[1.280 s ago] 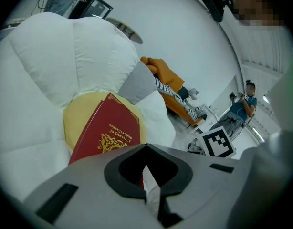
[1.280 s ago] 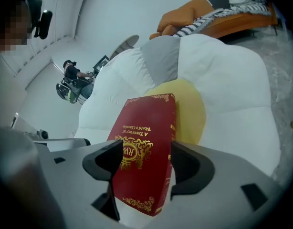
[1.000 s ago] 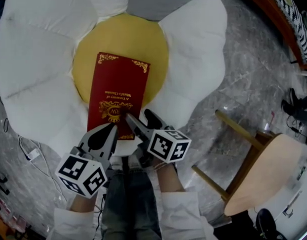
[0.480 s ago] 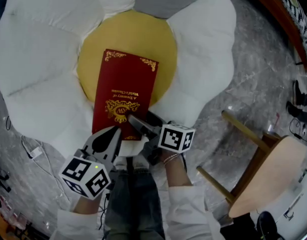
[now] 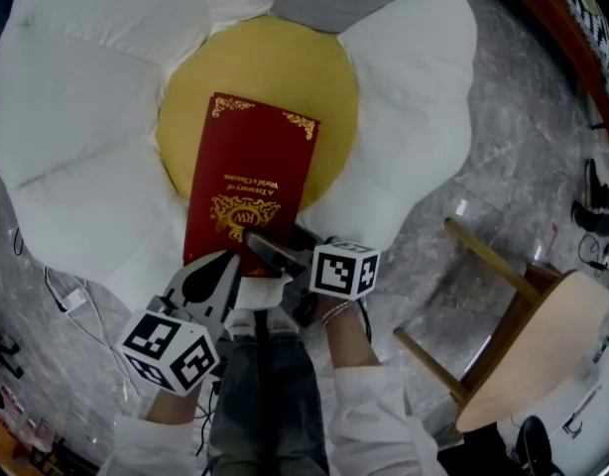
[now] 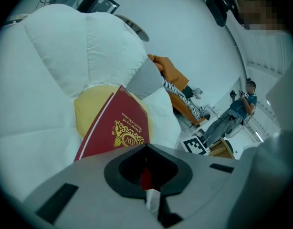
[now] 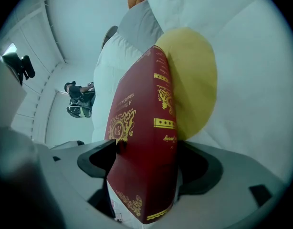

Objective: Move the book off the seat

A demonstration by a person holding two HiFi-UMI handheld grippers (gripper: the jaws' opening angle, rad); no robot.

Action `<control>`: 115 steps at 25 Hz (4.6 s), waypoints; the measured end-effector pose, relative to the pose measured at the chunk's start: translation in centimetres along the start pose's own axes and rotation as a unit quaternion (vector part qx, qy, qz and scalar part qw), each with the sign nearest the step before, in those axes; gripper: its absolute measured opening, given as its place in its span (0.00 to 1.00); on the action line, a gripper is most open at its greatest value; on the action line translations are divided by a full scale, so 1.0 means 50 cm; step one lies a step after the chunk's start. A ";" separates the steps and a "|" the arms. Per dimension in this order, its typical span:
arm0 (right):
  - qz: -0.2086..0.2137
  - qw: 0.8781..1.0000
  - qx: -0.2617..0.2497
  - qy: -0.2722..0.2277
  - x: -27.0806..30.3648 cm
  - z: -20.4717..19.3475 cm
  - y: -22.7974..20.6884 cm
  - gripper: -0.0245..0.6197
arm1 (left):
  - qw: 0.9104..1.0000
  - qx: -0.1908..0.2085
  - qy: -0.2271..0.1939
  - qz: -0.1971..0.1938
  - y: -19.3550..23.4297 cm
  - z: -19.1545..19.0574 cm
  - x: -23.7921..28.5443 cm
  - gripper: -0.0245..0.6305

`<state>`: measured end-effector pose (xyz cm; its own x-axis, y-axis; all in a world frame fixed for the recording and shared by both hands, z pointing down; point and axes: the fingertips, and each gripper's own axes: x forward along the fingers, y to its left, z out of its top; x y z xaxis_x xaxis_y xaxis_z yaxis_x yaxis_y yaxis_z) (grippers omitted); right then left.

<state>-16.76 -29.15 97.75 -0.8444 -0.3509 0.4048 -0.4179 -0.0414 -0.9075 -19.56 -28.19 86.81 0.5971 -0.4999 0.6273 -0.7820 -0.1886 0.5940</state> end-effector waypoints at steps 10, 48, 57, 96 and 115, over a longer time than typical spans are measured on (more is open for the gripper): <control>0.014 1.000 -0.003 0.006 0.008 -0.001 -0.006 0.65 | 1.000 0.003 -0.008 0.006 0.020 0.000 0.005 0.05; 0.105 0.994 -0.008 -0.017 0.008 0.068 0.176 0.53 | 0.999 0.013 -0.040 0.020 0.025 0.089 -0.063 0.05; 0.041 0.998 -0.036 0.026 0.001 0.056 0.186 0.46 | 0.999 0.012 -0.043 0.025 0.014 0.103 -0.091 0.05; 0.096 0.960 -0.082 -0.250 -0.469 0.131 0.895 0.42 | 0.985 0.124 -0.109 -0.050 -0.433 0.463 -0.536 0.05; 0.130 0.942 -0.150 -0.270 -0.665 0.111 1.171 0.42 | 0.965 0.199 -0.118 -0.125 -0.700 0.531 -0.754 0.05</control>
<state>-11.27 -25.10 30.53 -0.6716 -0.7407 -0.0151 -0.3649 0.3484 -0.8634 -19.44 -25.16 28.97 0.7551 -0.5669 0.3292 -0.6538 -0.6148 0.4410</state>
